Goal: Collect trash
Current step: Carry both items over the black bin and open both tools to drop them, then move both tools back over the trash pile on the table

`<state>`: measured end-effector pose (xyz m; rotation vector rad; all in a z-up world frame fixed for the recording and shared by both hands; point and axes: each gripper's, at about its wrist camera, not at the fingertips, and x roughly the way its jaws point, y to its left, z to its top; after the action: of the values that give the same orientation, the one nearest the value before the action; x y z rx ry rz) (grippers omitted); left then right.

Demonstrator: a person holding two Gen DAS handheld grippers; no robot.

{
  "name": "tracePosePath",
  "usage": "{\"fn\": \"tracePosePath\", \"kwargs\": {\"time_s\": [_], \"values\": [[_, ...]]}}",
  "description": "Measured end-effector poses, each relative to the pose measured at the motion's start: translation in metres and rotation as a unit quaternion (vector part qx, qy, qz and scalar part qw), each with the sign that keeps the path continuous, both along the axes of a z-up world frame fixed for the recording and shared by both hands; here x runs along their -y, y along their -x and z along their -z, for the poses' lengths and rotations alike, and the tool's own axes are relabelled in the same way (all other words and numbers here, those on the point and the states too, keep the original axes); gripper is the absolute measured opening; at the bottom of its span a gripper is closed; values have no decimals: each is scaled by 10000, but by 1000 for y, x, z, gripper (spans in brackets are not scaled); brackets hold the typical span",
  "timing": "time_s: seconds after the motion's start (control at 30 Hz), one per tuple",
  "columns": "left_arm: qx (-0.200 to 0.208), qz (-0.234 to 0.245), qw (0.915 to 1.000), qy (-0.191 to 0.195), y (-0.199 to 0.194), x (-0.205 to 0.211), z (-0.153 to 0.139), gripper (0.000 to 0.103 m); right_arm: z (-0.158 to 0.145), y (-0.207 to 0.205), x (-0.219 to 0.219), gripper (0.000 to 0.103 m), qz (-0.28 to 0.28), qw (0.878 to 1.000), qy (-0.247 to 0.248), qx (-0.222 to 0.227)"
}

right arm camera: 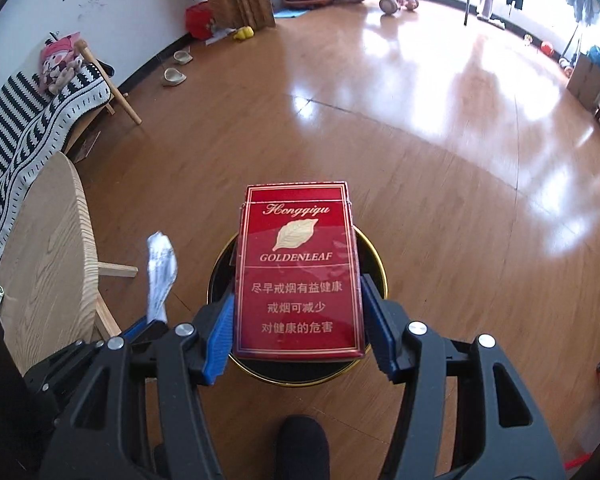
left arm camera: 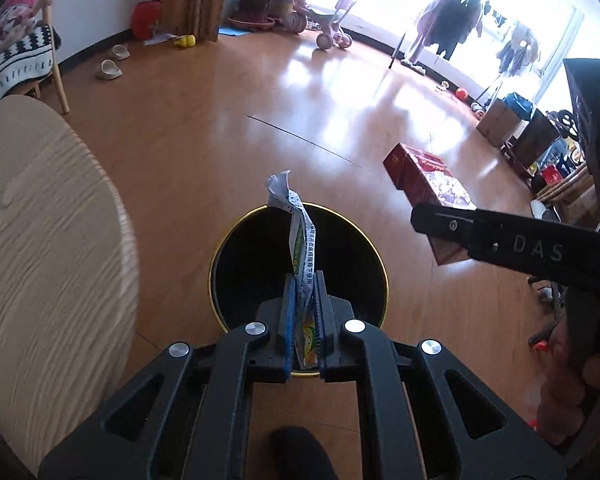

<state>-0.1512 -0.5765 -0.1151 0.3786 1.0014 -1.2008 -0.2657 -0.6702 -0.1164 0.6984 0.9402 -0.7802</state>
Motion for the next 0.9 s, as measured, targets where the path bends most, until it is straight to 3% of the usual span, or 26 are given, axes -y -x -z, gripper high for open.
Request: {"fn": "tracePosePath", "kwargs": {"time_s": [0.13,0.4,0.5,0.57,0.73,0.9], "values": [[42,115,9999,22,1,21,6,8,5,2,6,57,34,10000,-61,-9],[2,182,9998,-25,2,26,12,10,8,6,12,57,174,9998,-94,30],[39,168,9998,-70,3,27,12,29,11,7,12,57,174,9997,-144,0],[62,130,9999,-29,2,24,10,50,12,5,13,57,173,9997,-149,-3],[94,112,9998,152,0,13,-5,63,11,4,15,57,205,9997,-145,69],[72,154,9993,329,1,0,-23,70,11,4,15,58,203,9996,-148,97]]}}
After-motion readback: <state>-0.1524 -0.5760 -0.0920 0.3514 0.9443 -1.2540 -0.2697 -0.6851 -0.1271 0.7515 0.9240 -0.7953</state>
